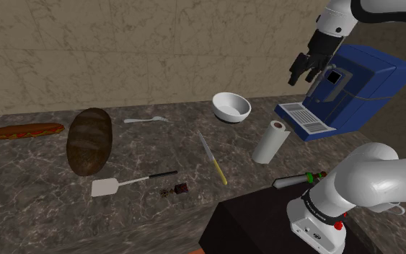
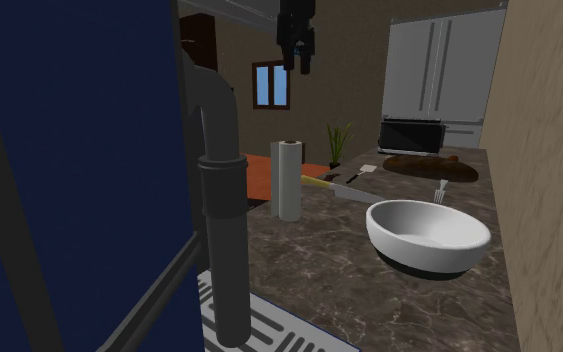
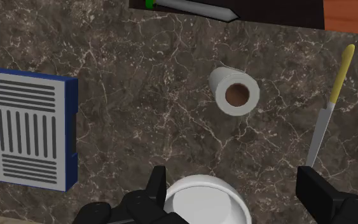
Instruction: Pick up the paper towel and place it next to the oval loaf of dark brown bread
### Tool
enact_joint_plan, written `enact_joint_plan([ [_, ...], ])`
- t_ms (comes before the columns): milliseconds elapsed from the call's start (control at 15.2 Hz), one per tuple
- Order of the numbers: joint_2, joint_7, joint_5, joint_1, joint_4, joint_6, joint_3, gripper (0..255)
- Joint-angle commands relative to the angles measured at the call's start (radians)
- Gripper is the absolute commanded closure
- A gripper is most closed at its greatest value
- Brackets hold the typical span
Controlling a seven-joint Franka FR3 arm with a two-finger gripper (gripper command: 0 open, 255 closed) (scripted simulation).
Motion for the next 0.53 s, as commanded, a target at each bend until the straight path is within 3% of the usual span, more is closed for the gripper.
enact_joint_plan([
  [0,0.000,0.000,0.000,0.000,0.000,0.000,0.000,0],
  [462,-0.026,0.075,0.026,-0.002,-0.243,0.190,0.027,0],
])
